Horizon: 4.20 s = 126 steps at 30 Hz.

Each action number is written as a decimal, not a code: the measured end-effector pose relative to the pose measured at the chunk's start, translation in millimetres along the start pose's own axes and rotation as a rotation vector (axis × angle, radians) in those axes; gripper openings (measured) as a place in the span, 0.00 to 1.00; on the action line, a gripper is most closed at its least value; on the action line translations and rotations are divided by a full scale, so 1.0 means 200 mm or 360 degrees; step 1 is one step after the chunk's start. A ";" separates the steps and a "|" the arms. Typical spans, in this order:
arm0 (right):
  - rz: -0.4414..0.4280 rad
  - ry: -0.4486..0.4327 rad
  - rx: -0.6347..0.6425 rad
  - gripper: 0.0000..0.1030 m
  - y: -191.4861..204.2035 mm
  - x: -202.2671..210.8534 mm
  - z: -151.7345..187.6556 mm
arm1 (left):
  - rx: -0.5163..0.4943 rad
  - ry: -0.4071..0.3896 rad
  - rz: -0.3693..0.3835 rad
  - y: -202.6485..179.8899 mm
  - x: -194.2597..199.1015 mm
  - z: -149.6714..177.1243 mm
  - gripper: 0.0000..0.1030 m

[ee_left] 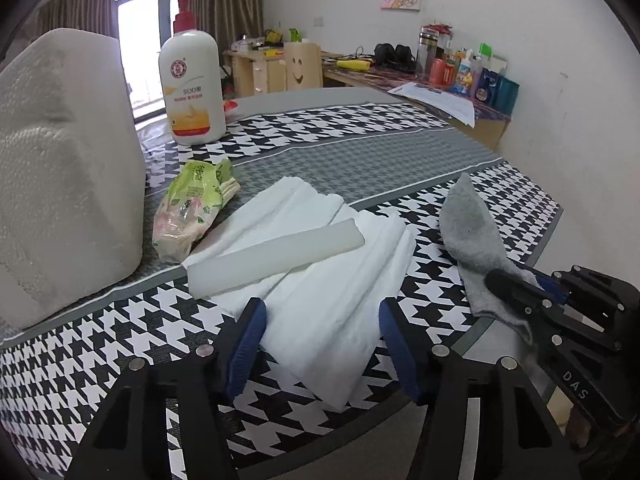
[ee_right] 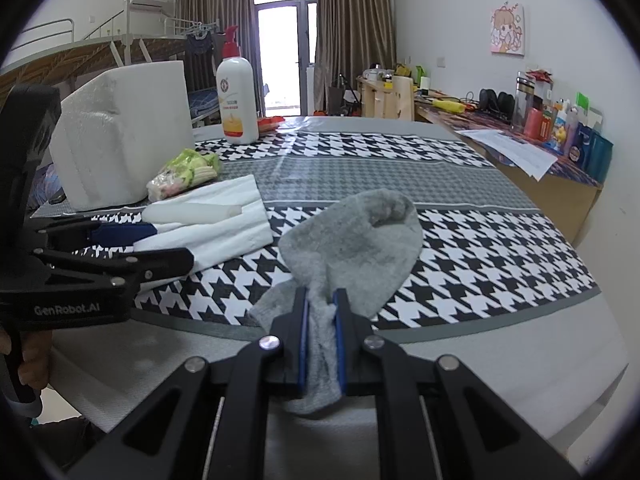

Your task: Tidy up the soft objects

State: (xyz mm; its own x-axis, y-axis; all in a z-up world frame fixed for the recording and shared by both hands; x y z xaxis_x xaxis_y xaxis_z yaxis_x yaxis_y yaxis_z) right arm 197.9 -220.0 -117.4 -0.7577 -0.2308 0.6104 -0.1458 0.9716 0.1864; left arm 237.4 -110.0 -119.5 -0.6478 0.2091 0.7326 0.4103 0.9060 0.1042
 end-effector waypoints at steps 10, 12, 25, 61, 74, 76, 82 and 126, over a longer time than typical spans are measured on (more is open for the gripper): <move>0.0019 0.0009 -0.0001 0.14 0.01 0.00 0.00 | -0.0022 -0.0017 -0.0052 0.01 0.00 0.01 0.17; 0.0028 0.0008 0.0004 0.14 0.01 0.00 0.00 | -0.0038 -0.0020 -0.0042 0.00 0.00 0.00 0.13; 0.0014 -0.0073 -0.0006 0.14 0.05 0.09 -0.10 | -0.0090 -0.0190 0.0011 0.01 0.15 -0.08 0.08; -0.0034 -0.0336 -0.0078 0.14 0.15 0.34 -0.43 | -0.0092 -0.0532 -0.0117 0.19 0.58 -0.32 0.06; -0.0007 -0.0311 -0.0080 0.14 0.15 0.34 -0.38 | -0.0194 -0.0276 0.0085 0.02 0.34 -0.18 0.36; -0.0011 -0.0299 -0.0092 0.14 0.14 0.32 -0.37 | -0.0198 -0.0244 0.0095 0.00 0.30 -0.14 0.53; -0.0017 -0.0260 -0.0119 0.14 0.10 0.27 -0.34 | -0.0219 -0.0093 0.0140 -0.04 0.17 -0.08 0.55; -0.0012 -0.0344 -0.0139 0.14 0.08 0.40 -0.38 | -0.0274 -0.0403 0.0155 0.00 0.44 -0.35 0.03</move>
State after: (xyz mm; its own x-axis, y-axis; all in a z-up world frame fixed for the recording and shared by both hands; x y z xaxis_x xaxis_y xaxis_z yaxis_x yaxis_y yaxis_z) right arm 184.2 -226.7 -7.4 -0.8768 -0.2125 0.4313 -0.1035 0.9594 0.2622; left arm 225.0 -117.8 -7.1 -0.7304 0.3964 0.5562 0.5667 0.8062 0.1697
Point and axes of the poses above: each gripper's, at about its wrist camera, not at the fingertips, and x roughly against the way its jaws point, y to its left, z to its underside, the point moved 3 cm from there along -x, roughly the way its jaws point, and after that the axes turned 12 degrees about -x, right-handed, at the moved point
